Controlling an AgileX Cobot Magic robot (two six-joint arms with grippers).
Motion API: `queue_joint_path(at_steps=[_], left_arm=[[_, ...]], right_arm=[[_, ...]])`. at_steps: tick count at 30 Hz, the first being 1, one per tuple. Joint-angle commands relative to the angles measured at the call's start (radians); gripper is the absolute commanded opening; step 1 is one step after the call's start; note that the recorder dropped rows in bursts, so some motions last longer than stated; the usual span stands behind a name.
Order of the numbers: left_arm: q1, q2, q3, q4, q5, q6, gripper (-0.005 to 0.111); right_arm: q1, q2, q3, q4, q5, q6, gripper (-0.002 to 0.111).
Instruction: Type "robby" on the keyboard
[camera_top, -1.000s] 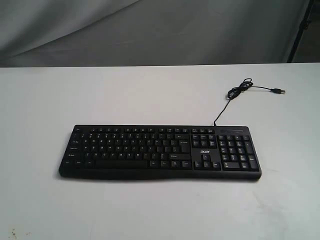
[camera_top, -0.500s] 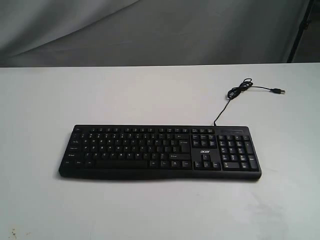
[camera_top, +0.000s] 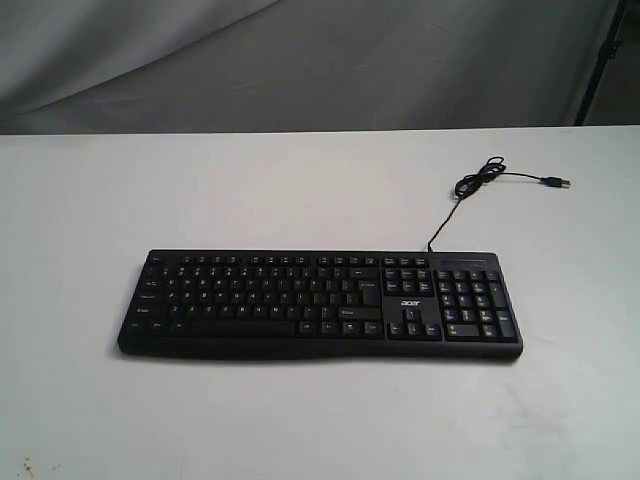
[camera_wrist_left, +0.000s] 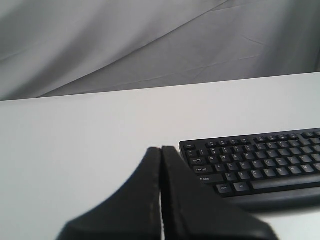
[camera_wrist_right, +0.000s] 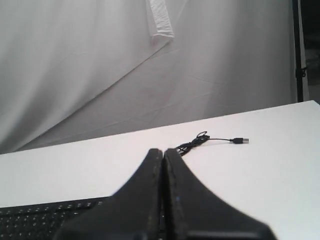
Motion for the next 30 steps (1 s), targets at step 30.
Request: queue_joint_path(at_steps=[30], left_arm=[[-0.006, -0.003, 0.004, 0.005, -0.005, -0.003, 0.0]], right_arm=[[-0.006, -0.006, 0.018, -0.327, 0.217, 0.142, 0.0]])
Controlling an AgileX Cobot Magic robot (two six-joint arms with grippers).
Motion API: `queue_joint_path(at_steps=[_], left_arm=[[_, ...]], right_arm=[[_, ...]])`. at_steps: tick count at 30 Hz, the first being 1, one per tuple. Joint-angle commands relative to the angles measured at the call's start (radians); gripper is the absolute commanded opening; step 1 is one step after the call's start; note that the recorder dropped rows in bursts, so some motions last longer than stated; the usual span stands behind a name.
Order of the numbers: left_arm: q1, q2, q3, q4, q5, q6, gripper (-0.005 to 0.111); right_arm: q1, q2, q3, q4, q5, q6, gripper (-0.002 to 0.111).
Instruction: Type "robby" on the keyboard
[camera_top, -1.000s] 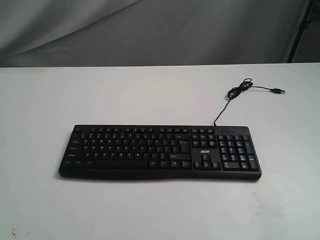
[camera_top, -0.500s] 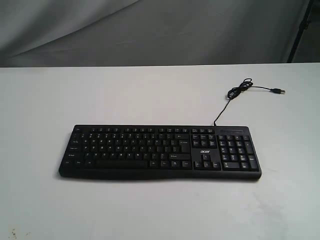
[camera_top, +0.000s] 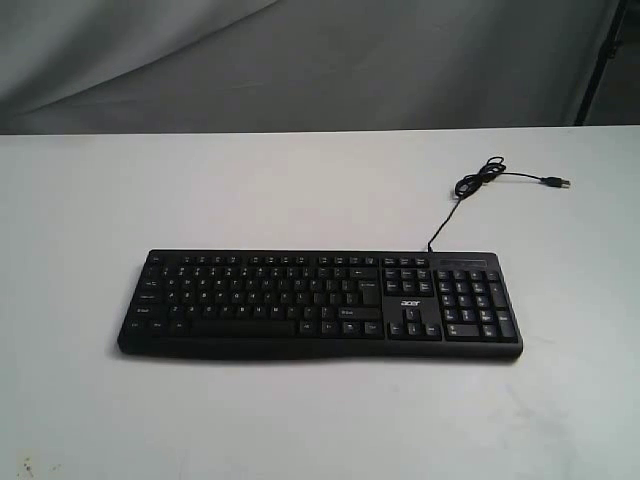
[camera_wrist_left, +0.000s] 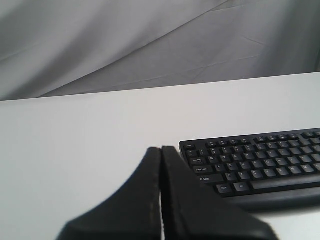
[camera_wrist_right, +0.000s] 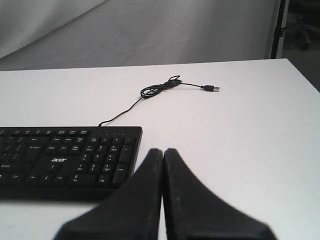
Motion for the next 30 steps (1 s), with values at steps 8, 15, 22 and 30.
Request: queue_joint_path(at_steps=[8, 15, 22, 30], left_arm=[[-0.006, -0.003, 0.004, 0.005, -0.005, -0.003, 0.0], [-0.006, -0.003, 0.004, 0.005, -0.005, -0.003, 0.0], [-0.006, -0.003, 0.004, 0.005, -0.005, -0.003, 0.0], [-0.006, -0.003, 0.004, 0.005, -0.005, -0.003, 0.0]], right_arm=[[-0.006, -0.006, 0.05, -0.011, -0.035, -0.006, 0.0], [-0.006, -0.006, 0.05, -0.011, -0.035, -0.012, 0.0], [-0.006, -0.006, 0.05, -0.011, -0.035, -0.012, 0.0], [-0.006, -0.006, 0.05, -0.011, -0.035, -0.012, 0.0]])
